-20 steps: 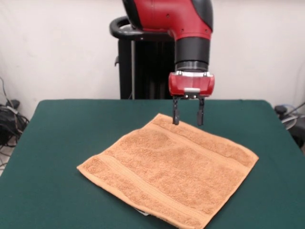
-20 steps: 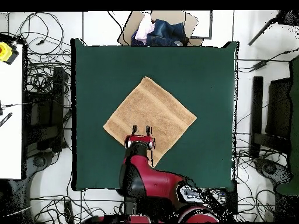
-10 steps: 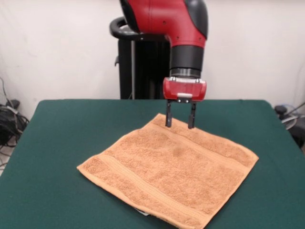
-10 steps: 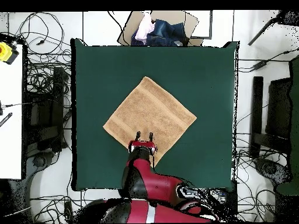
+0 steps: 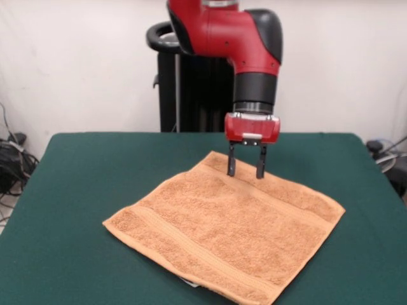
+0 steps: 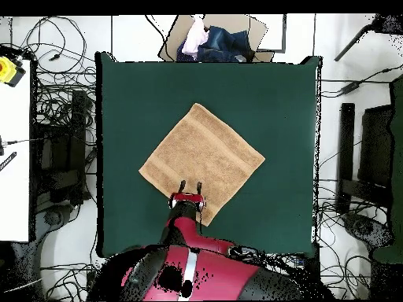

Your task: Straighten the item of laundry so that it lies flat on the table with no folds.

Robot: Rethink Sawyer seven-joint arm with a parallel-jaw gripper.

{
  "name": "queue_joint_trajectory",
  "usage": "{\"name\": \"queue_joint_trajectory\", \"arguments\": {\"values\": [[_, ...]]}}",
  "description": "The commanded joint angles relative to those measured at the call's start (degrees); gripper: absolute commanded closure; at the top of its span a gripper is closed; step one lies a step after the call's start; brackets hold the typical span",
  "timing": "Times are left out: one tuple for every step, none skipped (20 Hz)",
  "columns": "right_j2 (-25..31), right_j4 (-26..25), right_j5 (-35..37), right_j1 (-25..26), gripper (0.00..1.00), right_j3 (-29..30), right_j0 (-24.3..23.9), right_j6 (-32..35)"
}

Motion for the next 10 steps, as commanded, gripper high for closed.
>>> {"name": "queue_joint_trajectory", "arguments": {"values": [[-1.30, 6.97, -6.20, 5.75, 0.00, -4.24, 2.37, 14.50], [-1.36, 7.40, -6.93, 6.42, 0.00, -4.33, 2.55, 14.58], [-1.39, 7.62, -7.40, 6.91, 0.00, -4.39, 2.62, 14.60], [-1.19, 7.66, -7.67, 7.80, 0.00, -4.71, 2.47, 14.72], [-0.90, 7.55, -8.02, 8.85, 0.00, -5.03, 2.22, 15.02], [-0.26, 7.07, -7.87, 10.38, 0.00, -5.79, 1.58, 15.46], [0.13, 6.79, -8.20, 11.58, 0.00, -6.26, 1.20, 15.83], [0.41, 6.79, -8.78, 12.90, 0.00, -6.93, 1.01, 16.07], [0.52, 6.89, -9.39, 13.90, 0.00, -7.36, 0.98, 16.20], [0.64, 7.00, -10.00, 14.90, 0.00, -7.80, 0.94, 16.33]]}}
